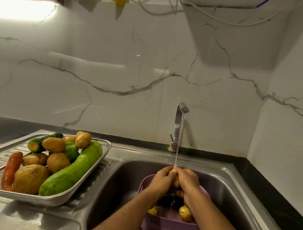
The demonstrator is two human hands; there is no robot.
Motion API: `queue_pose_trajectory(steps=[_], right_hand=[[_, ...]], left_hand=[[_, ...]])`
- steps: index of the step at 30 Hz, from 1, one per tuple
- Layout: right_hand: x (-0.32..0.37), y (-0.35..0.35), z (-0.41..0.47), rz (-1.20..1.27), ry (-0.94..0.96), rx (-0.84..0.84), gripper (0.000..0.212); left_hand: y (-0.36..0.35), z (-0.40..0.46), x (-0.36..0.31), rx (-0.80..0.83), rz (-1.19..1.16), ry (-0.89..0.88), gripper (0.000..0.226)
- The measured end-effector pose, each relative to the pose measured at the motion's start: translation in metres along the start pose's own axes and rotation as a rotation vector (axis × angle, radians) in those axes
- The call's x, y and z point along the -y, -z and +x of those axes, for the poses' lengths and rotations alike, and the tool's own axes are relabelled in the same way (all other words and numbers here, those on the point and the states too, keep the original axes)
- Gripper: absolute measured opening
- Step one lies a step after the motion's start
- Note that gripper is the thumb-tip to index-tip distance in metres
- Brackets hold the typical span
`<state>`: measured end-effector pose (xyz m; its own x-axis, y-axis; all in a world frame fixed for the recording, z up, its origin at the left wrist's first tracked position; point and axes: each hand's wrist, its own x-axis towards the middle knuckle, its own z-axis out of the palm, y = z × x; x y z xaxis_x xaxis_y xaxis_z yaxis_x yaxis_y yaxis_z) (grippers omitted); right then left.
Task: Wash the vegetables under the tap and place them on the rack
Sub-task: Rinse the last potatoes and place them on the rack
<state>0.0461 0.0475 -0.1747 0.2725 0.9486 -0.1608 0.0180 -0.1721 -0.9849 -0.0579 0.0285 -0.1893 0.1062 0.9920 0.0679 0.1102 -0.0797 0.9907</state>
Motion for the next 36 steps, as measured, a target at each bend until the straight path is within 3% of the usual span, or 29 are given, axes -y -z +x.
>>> queue_pose_trajectory(steps=[3, 6, 9, 15, 20, 30, 36], right_hand=[[0.004, 0.007, 0.002, 0.095, 0.032, -0.024, 0.018], [0.005, 0.009, 0.003, 0.112, 0.017, 0.091, 0.014], [0.005, 0.006, 0.001, 0.161, -0.046, 0.227, 0.035], [0.001, 0.004, 0.000, 0.072, 0.060, 0.052, 0.008], [0.002, -0.001, 0.000, -0.043, 0.080, -0.106, 0.023], [0.003, 0.012, 0.002, 0.151, -0.126, 0.190, 0.021], [0.004, 0.004, 0.001, 0.117, -0.019, 0.135, 0.018]], left_hand=[[-0.002, 0.004, 0.001, 0.017, -0.010, 0.004, 0.032], [0.002, 0.008, 0.006, -0.016, 0.033, 0.020, 0.034], [0.008, 0.007, 0.010, -0.011, 0.030, 0.028, 0.032], [0.006, 0.004, 0.006, 0.013, 0.153, -0.090, 0.026], [0.001, 0.003, 0.007, 0.012, 0.243, -0.148, 0.033], [0.002, 0.003, 0.009, -0.033, 0.221, -0.060, 0.029], [0.001, 0.002, 0.006, -0.085, 0.136, -0.090, 0.033]])
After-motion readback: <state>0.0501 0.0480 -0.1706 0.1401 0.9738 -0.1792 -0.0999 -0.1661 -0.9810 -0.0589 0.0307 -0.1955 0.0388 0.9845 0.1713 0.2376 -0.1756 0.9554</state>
